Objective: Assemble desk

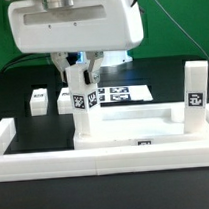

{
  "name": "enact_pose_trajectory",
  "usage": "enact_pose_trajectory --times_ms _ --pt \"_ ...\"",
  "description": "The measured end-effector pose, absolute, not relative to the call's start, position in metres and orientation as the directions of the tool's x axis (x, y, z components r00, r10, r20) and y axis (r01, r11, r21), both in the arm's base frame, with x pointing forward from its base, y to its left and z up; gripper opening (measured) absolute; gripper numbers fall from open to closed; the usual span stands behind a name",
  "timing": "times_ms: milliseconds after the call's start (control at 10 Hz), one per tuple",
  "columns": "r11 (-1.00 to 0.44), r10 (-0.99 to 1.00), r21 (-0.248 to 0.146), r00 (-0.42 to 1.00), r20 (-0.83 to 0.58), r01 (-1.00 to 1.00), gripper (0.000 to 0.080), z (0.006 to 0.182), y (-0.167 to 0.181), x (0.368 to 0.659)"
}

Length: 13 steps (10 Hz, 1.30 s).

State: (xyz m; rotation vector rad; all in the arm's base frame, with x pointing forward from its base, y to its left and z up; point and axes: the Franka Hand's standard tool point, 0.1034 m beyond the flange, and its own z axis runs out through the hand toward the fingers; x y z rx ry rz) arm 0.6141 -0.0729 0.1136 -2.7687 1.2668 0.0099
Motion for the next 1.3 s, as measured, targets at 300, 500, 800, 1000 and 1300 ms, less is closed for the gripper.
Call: enact_pose_trajectory --times_ms 300,500,800,1000,1300 --pt "-0.389 -0.915 -0.078 0.395 -0.084 -0.918 0.029 0.113 -0.064 0.615" --pt "-0.177 -0.977 -0.055 0.182 -0.108 -0.983 0.029 0.112 -0.054 0.615" --pt "0.11 -0.985 -0.019 -0.107 -0.136 -0.994 0.029 0.112 -0.04 0.617" --pt "0.157 -0.978 -0.015 -0.153 -0.145 -0.988 0.029 0.112 -0.039 0.617" --pt "0.017 -0.99 -0.034 -0.013 -0.14 -0.999 0.0473 0.113 -0.044 0.617"
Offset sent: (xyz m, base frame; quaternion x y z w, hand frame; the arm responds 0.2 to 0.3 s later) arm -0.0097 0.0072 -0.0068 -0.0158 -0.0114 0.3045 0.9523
